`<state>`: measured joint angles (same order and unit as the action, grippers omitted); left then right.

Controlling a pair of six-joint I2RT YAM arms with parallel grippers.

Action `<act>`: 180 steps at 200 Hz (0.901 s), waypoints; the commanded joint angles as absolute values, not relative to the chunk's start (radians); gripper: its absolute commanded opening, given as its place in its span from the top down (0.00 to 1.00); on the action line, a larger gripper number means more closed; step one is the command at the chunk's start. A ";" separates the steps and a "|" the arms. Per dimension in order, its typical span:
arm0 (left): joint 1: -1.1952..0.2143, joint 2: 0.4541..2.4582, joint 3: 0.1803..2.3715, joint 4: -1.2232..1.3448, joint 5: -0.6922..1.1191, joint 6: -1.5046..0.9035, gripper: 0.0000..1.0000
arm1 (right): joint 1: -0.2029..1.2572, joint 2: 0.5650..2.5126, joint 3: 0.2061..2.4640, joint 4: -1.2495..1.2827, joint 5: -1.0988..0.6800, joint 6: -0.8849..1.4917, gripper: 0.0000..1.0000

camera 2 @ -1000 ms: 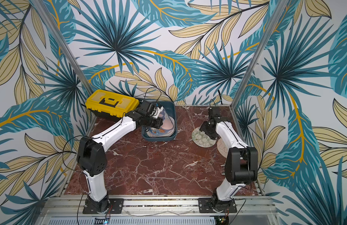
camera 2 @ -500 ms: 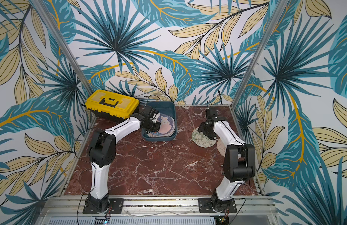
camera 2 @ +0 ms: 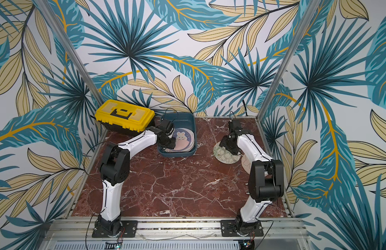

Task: Put the coasters into the storage box
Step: Place the coaster in the storage box.

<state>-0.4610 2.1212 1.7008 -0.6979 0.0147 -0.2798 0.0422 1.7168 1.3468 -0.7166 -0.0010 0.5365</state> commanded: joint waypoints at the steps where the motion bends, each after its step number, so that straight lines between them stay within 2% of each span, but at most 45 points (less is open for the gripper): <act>1: -0.460 2.101 1.687 -0.710 -0.008 -0.272 0.43 | 0.048 1.730 1.356 -0.736 -0.001 0.521 0.32; 32: -0.481 2.062 1.687 -0.710 -0.046 -0.257 0.31 | 0.048 1.732 1.353 -0.732 -0.003 0.519 0.32; 90: -0.572 1.978 1.691 -0.702 -0.159 -0.224 0.15 | 0.048 1.735 1.337 -0.724 -0.006 0.517 0.32; 136: -0.647 1.885 1.628 -0.565 -0.079 -0.200 0.00 | 0.048 1.736 1.331 -0.726 0.000 0.511 0.31; 180: -0.728 1.862 1.597 -0.437 0.058 -0.162 0.00 | 0.048 1.741 1.331 -0.722 -0.002 0.512 0.31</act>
